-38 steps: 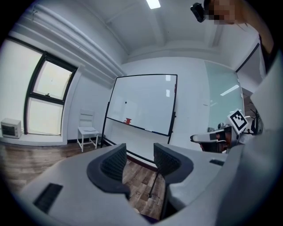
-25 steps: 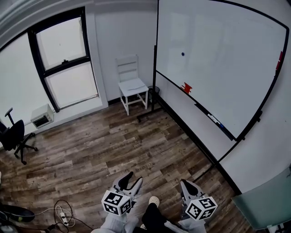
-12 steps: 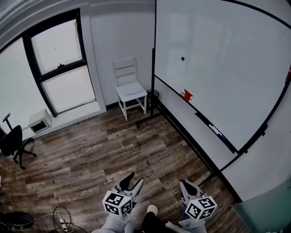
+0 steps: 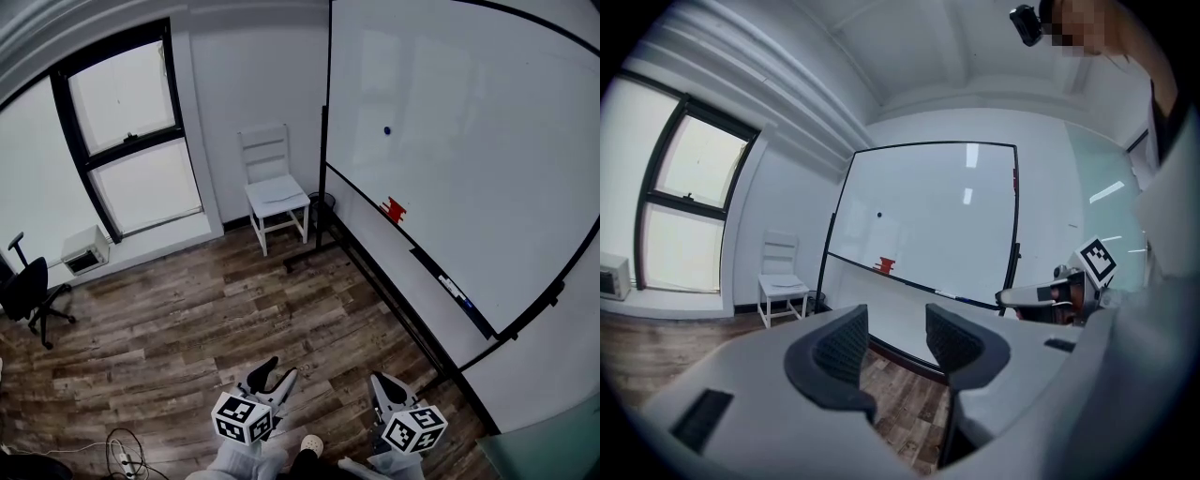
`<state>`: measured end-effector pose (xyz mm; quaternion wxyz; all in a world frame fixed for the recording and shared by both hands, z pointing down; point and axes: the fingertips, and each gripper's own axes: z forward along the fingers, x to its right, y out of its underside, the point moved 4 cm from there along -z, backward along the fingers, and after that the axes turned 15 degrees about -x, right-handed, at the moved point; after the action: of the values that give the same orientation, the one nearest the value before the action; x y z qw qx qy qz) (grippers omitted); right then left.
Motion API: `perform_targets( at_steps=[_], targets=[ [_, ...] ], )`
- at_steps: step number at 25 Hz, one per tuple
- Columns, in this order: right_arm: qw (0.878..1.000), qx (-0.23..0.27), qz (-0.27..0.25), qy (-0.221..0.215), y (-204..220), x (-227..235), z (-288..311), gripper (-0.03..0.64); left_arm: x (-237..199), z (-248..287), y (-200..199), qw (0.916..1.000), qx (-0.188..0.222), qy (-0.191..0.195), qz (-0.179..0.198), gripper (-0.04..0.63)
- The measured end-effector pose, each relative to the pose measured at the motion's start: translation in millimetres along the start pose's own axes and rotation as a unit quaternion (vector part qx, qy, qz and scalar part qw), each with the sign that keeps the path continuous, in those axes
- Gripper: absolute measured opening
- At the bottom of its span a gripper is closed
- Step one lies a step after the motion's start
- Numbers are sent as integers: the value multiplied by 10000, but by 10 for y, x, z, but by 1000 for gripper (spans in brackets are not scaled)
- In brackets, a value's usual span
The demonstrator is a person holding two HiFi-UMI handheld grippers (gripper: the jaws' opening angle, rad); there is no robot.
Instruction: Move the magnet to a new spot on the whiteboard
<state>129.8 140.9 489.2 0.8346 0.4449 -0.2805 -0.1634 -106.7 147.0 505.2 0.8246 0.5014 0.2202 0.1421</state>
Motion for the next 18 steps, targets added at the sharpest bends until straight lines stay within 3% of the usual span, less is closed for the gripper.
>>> perform_targets(
  at_steps=[18],
  targets=[
    [9999,21,-120,-61,-364,465,488,29,-338,541,-265,9995,211,-217,-57,187]
  ],
)
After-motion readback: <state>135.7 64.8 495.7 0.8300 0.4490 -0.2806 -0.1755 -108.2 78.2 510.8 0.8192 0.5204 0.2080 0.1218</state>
